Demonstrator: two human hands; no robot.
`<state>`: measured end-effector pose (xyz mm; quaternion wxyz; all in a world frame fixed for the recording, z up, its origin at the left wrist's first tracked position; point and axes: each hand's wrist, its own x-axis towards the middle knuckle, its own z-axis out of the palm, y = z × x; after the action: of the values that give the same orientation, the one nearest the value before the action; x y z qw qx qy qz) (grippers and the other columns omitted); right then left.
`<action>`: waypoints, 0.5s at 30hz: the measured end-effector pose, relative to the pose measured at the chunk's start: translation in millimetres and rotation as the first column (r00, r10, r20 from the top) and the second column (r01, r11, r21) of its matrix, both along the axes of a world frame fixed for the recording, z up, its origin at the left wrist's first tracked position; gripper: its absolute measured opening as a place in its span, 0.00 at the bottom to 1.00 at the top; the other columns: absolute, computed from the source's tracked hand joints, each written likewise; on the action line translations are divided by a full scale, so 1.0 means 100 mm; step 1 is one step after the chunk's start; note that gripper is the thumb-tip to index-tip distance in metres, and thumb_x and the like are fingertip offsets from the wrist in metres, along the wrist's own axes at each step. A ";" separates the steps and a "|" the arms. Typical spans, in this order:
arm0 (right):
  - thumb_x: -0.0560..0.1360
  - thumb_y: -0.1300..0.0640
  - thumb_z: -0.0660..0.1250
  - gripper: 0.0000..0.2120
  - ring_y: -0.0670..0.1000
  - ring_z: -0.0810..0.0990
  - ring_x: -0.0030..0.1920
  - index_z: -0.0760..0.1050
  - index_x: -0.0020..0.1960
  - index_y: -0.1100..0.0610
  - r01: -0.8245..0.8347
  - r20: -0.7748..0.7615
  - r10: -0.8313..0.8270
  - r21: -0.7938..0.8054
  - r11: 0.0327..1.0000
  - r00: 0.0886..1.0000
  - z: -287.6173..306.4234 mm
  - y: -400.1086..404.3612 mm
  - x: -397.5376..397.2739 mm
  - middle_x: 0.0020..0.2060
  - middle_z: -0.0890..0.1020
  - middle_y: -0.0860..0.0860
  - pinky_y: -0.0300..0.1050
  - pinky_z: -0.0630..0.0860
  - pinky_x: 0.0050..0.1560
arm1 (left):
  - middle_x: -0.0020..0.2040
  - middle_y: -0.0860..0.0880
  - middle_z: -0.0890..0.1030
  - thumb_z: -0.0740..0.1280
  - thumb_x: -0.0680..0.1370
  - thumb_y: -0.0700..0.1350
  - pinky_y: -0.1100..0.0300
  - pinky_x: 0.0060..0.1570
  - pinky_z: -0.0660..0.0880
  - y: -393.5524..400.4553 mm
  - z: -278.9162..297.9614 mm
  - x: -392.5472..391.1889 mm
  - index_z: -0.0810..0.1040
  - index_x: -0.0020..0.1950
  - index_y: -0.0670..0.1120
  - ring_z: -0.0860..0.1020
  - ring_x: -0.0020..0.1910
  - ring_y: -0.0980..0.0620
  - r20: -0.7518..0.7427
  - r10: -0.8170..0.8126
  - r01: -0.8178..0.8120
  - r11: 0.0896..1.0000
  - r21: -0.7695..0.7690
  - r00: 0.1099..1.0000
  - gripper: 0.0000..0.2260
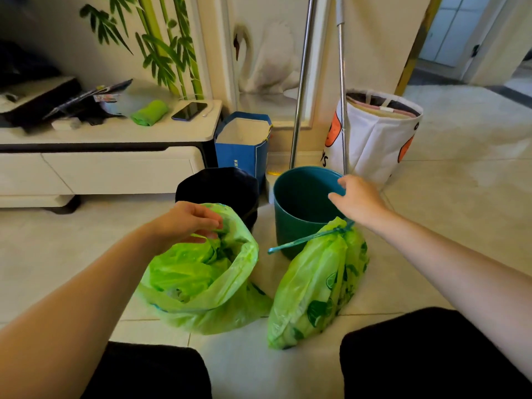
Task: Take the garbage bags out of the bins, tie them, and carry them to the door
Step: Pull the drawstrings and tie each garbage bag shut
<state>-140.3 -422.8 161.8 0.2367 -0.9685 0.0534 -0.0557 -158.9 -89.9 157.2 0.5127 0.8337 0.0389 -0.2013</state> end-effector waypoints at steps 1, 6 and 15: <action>0.75 0.53 0.66 0.21 0.59 0.76 0.60 0.72 0.65 0.62 -0.049 -0.009 0.049 0.036 0.998 0.999 0.00 0.14 0.01 0.60 0.79 0.59 0.52 0.73 0.61 | 0.48 0.42 0.83 0.68 0.76 0.37 0.56 0.46 0.77 0.07 0.00 -0.04 0.80 0.53 0.38 0.82 0.45 0.45 0.022 0.017 -0.018 1.000 0.021 1.000 0.07; 0.76 0.54 0.66 0.18 0.57 0.78 0.59 0.74 0.62 0.60 -0.248 -0.078 0.256 0.103 0.963 0.964 -0.09 0.77 0.01 0.57 0.81 0.57 0.49 0.74 0.59 | 0.42 0.40 0.80 0.68 0.75 0.34 0.65 0.34 0.72 0.46 -0.03 -0.17 0.80 0.49 0.36 0.76 0.34 0.50 0.191 0.110 -0.143 0.975 0.169 0.975 0.04; 0.76 0.53 0.65 0.18 0.63 0.80 0.53 0.77 0.53 0.70 -0.306 -0.230 0.357 0.227 0.924 0.905 -0.35 1.38 0.21 0.52 0.81 0.66 0.53 0.76 0.56 | 0.54 0.43 0.82 0.74 0.69 0.39 0.55 0.58 0.72 1.15 -0.17 -0.27 0.81 0.57 0.43 0.76 0.58 0.43 0.305 0.070 -0.237 0.798 0.554 0.950 0.16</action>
<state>-119.7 -284.4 126.9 0.3225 -0.9356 -0.0762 0.1218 -185.7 25.6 139.9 0.2467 0.9640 0.0968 -0.0217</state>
